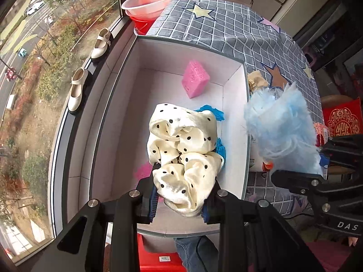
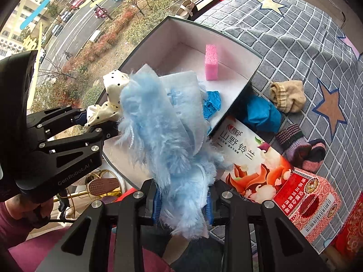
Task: Organize soft objects
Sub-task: 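Open both tools over the box, dropping the scrunchie and the blue fluffy item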
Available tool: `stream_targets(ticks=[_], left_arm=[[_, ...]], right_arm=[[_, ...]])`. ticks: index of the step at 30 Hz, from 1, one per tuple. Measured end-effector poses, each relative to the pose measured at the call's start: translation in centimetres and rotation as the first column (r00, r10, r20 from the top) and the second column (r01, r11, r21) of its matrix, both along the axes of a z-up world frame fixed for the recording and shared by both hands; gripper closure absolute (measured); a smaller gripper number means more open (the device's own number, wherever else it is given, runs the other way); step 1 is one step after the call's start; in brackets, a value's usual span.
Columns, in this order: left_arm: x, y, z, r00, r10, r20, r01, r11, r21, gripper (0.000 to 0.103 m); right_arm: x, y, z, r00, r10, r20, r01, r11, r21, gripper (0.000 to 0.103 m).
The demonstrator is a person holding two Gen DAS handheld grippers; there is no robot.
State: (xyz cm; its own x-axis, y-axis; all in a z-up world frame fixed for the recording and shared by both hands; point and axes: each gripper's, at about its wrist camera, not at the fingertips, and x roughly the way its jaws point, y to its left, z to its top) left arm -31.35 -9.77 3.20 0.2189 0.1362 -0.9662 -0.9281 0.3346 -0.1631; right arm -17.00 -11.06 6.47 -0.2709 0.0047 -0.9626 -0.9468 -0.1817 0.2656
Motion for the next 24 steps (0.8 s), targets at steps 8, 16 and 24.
stream_targets(ticks=[8, 16, 24], left_arm=[[-1.0, 0.4, -0.4, 0.999, 0.033, 0.0, -0.033, 0.999, -0.011, 0.072], [-1.4, 0.6, -0.6, 0.999, 0.037, 0.0, -0.037, 0.999, -0.015, 0.071], [-1.5, 1.0, -0.9, 0.999, 0.035, -0.001, -0.035, 0.999, -0.024, 0.071]], right_arm=[[-1.2, 1.3, -0.2, 1.0, 0.027, -0.002, -0.027, 1.0, -0.01, 0.072], [-2.2, 2.2, -0.2, 0.999, 0.043, 0.0, -0.043, 0.999, -0.009, 0.072], [-2.9, 3.7, -0.2, 0.999, 0.04, -0.006, -0.04, 0.999, -0.012, 0.072]])
